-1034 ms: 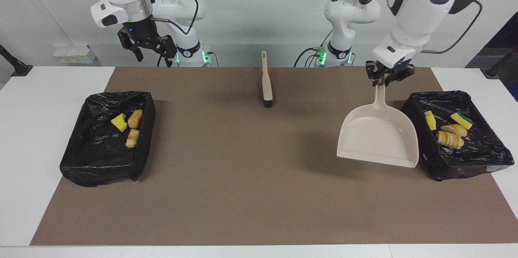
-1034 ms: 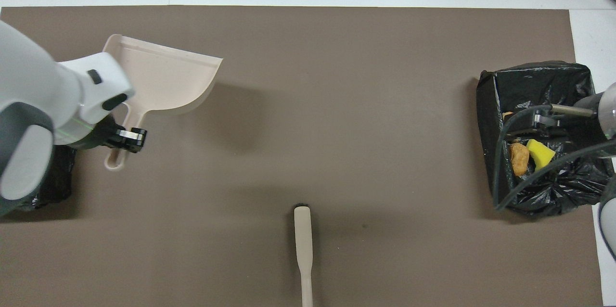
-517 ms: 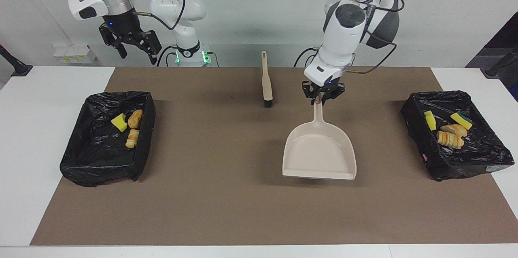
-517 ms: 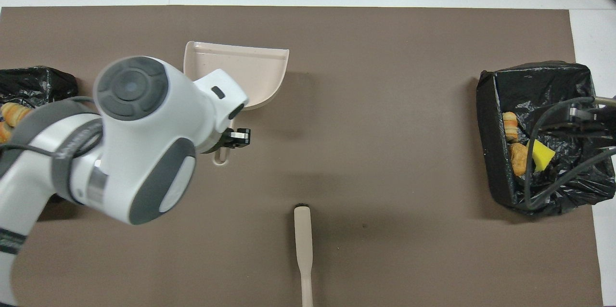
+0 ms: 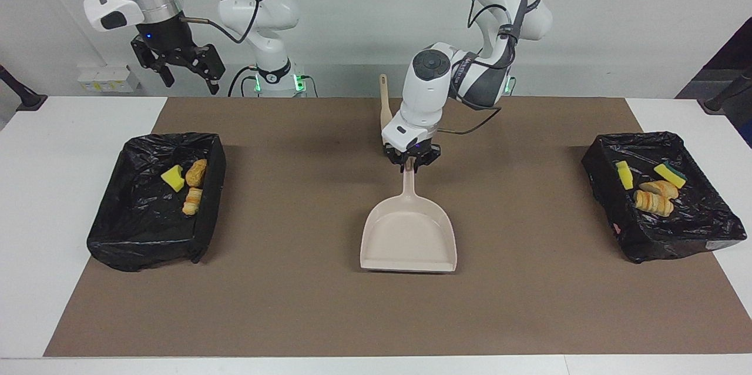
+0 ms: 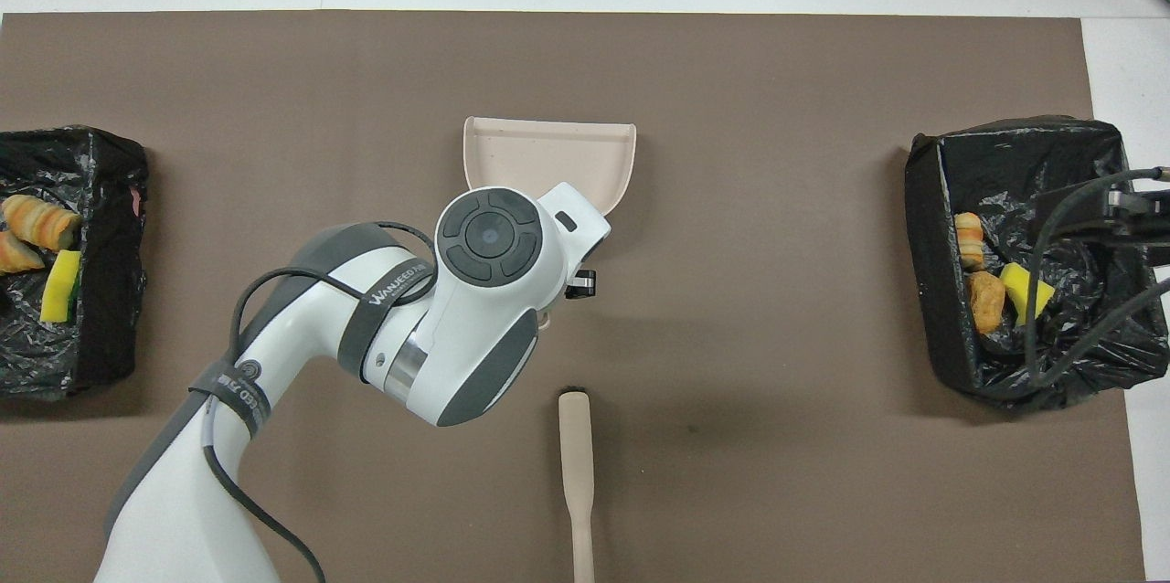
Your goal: Sweep and dump trash in bin
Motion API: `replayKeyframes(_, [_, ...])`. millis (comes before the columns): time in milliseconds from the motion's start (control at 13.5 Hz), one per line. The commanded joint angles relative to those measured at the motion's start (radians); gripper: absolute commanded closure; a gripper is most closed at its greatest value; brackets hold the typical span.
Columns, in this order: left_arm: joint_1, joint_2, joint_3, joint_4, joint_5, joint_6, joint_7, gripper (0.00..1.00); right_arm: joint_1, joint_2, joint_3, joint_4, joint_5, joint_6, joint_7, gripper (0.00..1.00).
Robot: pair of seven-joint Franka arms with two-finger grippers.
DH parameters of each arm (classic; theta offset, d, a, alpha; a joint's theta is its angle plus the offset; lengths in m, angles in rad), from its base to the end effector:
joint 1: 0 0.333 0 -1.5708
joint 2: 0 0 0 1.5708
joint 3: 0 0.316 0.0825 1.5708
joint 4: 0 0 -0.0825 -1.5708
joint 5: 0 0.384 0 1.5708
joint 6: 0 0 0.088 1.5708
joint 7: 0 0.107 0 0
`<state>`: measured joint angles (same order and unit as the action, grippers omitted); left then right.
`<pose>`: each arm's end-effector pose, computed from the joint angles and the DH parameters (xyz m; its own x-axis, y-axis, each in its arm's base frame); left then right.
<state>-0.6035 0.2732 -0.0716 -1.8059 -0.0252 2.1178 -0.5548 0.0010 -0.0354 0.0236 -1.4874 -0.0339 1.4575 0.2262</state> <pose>0.4947 -0.3938 0.3971 0.9945 -0.1041 0.0114 -0.1046 -0.9930 0.0556 0.5313 0.0094 0.6727 0.9789 -0.2039 0.0131 -0.2042 -0.9784 0.0324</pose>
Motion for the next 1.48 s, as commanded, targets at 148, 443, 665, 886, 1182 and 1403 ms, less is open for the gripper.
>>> replayKeyframes(148, [-0.071,-0.019,0.023,-0.075,-0.012,0.09,-0.054,1.0,-0.006,0.002,-0.01,0.019,0.046,-0.016,-0.021,0.0])
replayKeyframes(443, [-0.075,0.032,0.023,-0.066,-0.01,0.171,-0.152,0.47,-0.004,-0.011,-0.008,0.003,0.045,-0.016,-0.015,0.0])
replayKeyframes(665, [-0.055,-0.015,0.035,-0.056,-0.01,0.082,-0.151,0.0,-0.004,-0.015,-0.008,-0.004,0.045,-0.016,-0.011,0.0])
replayKeyframes(886, [-0.01,-0.048,0.07,-0.036,-0.009,0.004,-0.145,0.0,-0.007,-0.015,-0.008,-0.004,0.045,-0.014,-0.011,0.0])
replayKeyframes(1182, [0.111,-0.098,0.07,-0.024,-0.001,-0.009,-0.117,0.0,-0.007,-0.014,-0.008,-0.002,0.046,-0.012,-0.013,0.0])
replayKeyframes(1403, [0.223,-0.172,0.07,-0.026,-0.001,-0.102,0.039,0.0,-0.007,-0.012,-0.008,-0.002,0.046,-0.012,-0.011,0.0])
